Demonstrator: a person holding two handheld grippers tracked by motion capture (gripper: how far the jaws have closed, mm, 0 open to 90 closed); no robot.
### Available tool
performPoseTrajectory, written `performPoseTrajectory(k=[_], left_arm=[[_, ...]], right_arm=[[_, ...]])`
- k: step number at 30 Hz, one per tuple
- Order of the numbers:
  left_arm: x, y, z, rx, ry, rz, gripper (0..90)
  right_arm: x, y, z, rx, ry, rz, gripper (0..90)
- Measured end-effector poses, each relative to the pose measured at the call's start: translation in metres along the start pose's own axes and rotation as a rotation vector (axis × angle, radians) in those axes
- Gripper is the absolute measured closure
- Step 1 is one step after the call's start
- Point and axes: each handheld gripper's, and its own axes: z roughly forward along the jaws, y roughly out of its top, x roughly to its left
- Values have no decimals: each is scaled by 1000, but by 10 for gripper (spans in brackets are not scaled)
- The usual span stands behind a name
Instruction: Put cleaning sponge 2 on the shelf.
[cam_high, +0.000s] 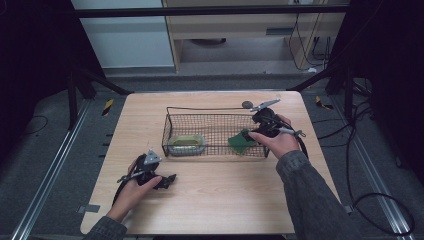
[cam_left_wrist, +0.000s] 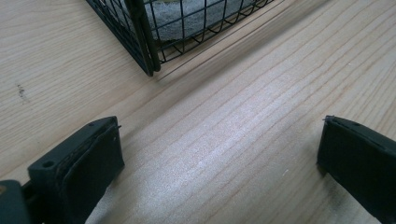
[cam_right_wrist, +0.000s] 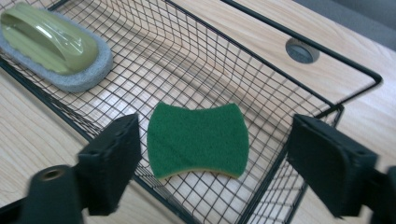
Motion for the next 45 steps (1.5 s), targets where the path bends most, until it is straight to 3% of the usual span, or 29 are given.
performPoseTrajectory(k=[2, 11, 15, 19, 25, 29, 33, 42, 45], left_arm=[[0, 0, 0, -2, 0, -2, 0], [0, 0, 0, -3, 1, -4, 0], [0, 0, 0, -2, 1, -4, 0], [0, 0, 0, -2, 1, -3, 0], [0, 0, 0, -3, 1, -4, 0], [0, 0, 0, -1, 1, -2, 0], [0, 0, 0, -2, 1, -4, 0], [0, 0, 0, -2, 1, -4, 0], [0, 0, 0, -1, 1, -2, 0]], right_arm=[[-5, -6, -7, -18, -15, 28, 100], [-20, -33, -27, -68, -54, 92, 89], [-28, -54, -39, -97, -80, 119, 131], [-33, -84, -44, -109, -73, 140, 148], [-34, -109, -48, -139, -74, 156, 142], [-34, -129, -38, -129, -78, 160, 138], [-37, -143, -21, -125, -87, 199, 140], [-48, -154, 8, -85, -118, 239, 137], [-53, -155, 16, -81, -118, 283, 134]])
